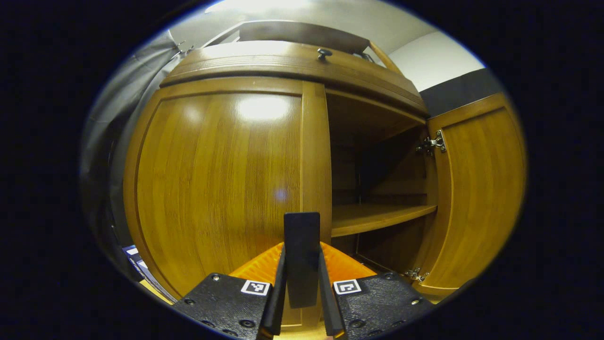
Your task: Open the right door of the double-door shoe cabinet with the right hand, and open the left door with the left hand.
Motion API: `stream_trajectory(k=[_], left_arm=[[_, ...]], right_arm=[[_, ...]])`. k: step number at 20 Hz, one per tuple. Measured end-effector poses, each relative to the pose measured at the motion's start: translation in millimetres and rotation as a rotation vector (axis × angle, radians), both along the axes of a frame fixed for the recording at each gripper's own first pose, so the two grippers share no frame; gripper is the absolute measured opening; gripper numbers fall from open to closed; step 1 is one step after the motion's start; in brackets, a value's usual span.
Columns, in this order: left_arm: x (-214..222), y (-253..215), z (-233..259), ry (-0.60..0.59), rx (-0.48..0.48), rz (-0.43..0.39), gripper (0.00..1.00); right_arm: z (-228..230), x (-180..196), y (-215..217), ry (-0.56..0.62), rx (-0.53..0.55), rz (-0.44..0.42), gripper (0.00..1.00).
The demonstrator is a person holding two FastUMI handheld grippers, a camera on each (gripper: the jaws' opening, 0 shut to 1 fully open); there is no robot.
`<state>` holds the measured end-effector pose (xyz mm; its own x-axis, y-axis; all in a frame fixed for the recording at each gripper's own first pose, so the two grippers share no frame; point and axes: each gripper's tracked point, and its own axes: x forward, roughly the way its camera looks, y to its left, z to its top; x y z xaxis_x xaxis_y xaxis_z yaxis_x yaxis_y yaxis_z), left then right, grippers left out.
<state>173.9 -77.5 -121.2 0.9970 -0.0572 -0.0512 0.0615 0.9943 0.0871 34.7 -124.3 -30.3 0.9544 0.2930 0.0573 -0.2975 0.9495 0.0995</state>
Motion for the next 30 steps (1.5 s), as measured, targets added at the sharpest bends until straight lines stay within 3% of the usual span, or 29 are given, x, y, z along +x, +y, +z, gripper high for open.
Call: stream_trajectory(k=[1, 7, 14, 22, 26, 30], left_arm=[[0.9, -0.3, 2.9, -0.005, 0.014, -0.009, 0.33], [-5.9, -1.6, 11.4, 0.037, 0.053, -0.027, 0.33], [-18.8, -3.9, 19.7, 0.064, 0.07, -0.089, 0.33], [-81.5, 12.4, 33.5, 0.079, 0.036, -0.213, 0.32], [-107.7, 25.9, 39.7, 0.097, 0.016, -0.223, 0.32], [-128.8, 42.9, 43.2, 0.08, 0.036, -0.193, 0.32]], right_arm=[[4.5, -3.1, 3.6, -0.002, -0.007, -0.003, 0.81], [16.5, -26.9, 18.9, 0.002, -0.069, -0.016, 0.84], [23.8, -34.2, 20.0, 0.023, -0.02, -0.03, 0.84], [34.2, -59.8, 11.4, -0.008, 0.028, -0.106, 0.84], [27.3, -63.2, 33.4, 0.023, 0.03, -0.059, 0.84], [30.4, -65.2, 30.7, 0.022, -0.053, -0.132, 0.84]])
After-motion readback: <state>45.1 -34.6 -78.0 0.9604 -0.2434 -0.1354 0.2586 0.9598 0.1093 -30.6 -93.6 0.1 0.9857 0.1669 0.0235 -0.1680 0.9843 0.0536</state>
